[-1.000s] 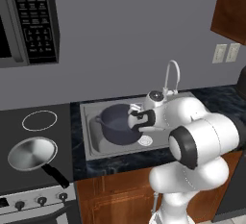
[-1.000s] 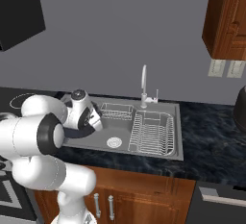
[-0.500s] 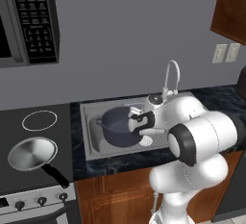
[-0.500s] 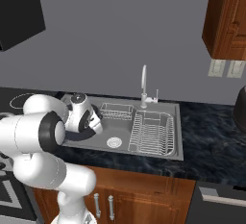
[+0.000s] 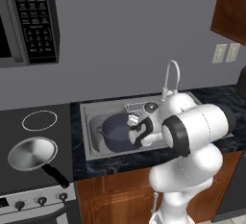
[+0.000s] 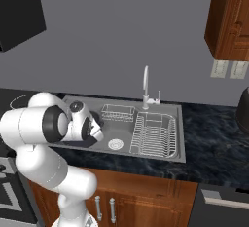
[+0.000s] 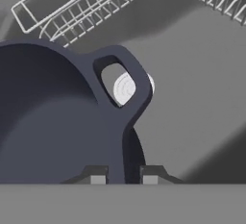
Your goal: Move the pot and pan from the stove into the sink.
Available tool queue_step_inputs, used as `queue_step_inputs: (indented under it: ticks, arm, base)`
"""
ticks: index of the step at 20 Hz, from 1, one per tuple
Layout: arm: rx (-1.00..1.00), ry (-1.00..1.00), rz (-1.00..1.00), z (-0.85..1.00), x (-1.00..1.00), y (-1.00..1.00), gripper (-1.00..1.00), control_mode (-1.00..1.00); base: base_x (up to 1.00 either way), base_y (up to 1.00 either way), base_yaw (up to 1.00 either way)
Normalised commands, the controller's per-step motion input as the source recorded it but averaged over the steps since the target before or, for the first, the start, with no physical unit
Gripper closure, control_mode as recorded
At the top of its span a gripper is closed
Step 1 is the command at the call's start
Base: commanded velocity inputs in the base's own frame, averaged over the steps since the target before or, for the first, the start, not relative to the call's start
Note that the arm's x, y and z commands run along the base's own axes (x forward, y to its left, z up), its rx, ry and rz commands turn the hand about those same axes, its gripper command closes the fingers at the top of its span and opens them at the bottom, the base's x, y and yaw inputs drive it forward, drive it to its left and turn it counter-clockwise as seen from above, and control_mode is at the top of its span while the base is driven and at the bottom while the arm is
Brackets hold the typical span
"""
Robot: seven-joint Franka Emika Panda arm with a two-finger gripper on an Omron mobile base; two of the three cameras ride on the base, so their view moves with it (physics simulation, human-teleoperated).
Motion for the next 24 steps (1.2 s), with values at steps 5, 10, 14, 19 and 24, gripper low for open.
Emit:
queue_step_inputs:
  ticks: [5, 10, 14, 19, 24]
  arm:
    - [0.0, 0.0, 0.0, -0.04, 0.0, 0.0, 1.0, -1.0]
    - [0.0, 0.0, 0.0, 0.0, 0.0, 0.0, -1.0, -1.0]
    - [0.0, 0.0, -0.03, 0.02, 0.01, 0.0, -1.0, -1.0]
    - [0.03, 0.0, -0.05, 0.23, 0.01, 0.0, -1.0, -1.0]
    - [0.03, 0.0, -0.05, 0.42, 0.06, 0.0, -1.0, -1.0]
  base:
    - [0.0, 0.0, 0.0]
    - [0.0, 0.0, 0.0]
    - [0.0, 0.0, 0.0]
    - [0.0, 0.0, 0.0]
    - [0.0, 0.0, 0.0]
